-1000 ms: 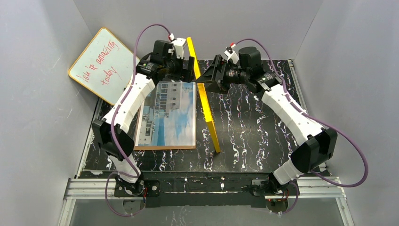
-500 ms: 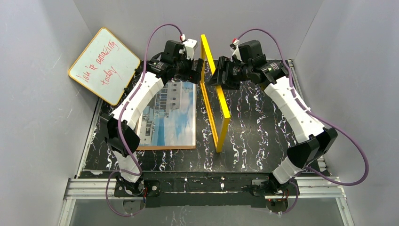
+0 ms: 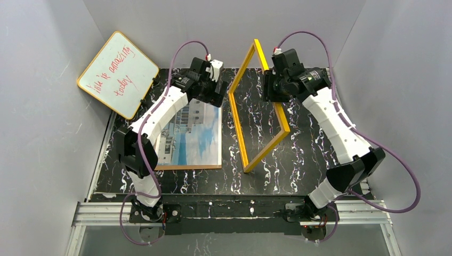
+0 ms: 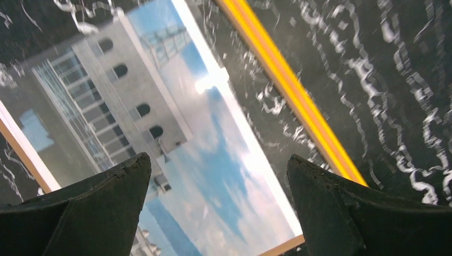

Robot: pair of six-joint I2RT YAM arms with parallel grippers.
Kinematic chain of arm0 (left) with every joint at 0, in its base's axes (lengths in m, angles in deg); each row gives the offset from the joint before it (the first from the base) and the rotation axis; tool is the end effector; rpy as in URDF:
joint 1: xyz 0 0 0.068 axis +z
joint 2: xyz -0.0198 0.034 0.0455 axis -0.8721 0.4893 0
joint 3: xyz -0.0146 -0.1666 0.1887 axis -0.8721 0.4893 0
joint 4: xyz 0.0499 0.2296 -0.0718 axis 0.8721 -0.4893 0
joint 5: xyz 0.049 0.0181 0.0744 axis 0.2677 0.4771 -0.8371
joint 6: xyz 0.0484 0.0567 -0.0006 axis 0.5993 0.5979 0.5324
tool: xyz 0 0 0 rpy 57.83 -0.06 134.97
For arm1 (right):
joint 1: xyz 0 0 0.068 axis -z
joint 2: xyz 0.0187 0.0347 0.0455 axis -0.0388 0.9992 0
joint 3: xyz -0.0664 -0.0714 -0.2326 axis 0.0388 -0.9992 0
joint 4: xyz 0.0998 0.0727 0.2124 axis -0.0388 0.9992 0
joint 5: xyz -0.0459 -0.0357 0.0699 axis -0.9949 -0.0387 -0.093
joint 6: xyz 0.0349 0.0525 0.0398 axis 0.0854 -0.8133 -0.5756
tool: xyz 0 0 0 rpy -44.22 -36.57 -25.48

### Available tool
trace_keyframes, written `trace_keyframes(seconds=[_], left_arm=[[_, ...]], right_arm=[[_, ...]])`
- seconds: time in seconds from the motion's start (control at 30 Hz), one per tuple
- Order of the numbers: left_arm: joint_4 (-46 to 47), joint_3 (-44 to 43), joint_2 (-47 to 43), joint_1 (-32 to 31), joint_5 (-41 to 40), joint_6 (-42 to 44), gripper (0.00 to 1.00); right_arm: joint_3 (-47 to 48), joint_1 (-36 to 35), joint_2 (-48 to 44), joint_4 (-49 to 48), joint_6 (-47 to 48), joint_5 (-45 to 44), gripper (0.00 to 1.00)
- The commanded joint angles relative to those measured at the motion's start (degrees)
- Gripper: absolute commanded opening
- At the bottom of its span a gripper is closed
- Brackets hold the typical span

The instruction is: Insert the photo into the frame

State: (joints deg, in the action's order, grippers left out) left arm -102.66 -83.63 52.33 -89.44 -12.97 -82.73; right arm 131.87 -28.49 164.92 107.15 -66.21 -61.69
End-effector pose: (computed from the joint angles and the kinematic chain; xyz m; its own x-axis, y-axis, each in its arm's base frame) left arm 0.3618 -0.1988 0.3204 -0.5523 0.2787 -0.7857 0.4731 0.8808 -0.0202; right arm 0.2829 0.1593 0.3822 -0.7347 0.0692 -0.6749 -0.1232 0.9646 0.2331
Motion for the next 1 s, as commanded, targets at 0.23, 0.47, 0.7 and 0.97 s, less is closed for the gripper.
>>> trace_keyframes(seconds=[0.23, 0.47, 0.7, 0.97], left_arm=[[-0.8, 13.5, -4.2, -0.3, -4.2, 6.3, 0.98], [1.8, 18.9, -3.3, -0.3, -5.7, 9.1, 0.98], [4.3, 22.6, -2.9, -0.6, -7.4, 11.6, 0.98], [6.7, 25.8, -2.7, -1.6, -9.4, 12.7, 0.98]], right_arm=[[-14.2, 0.2, -12.0, 2.0, 1.7, -16.1, 0.29], [-28.2, 0.1, -18.5, -1.4, 0.1, -20.0, 0.23], [-37.7, 0.2, -20.3, -6.6, 0.0, -21.4, 0.21], [-41.4, 0.3, -17.3, -8.0, -0.5, -29.5, 0.22]])
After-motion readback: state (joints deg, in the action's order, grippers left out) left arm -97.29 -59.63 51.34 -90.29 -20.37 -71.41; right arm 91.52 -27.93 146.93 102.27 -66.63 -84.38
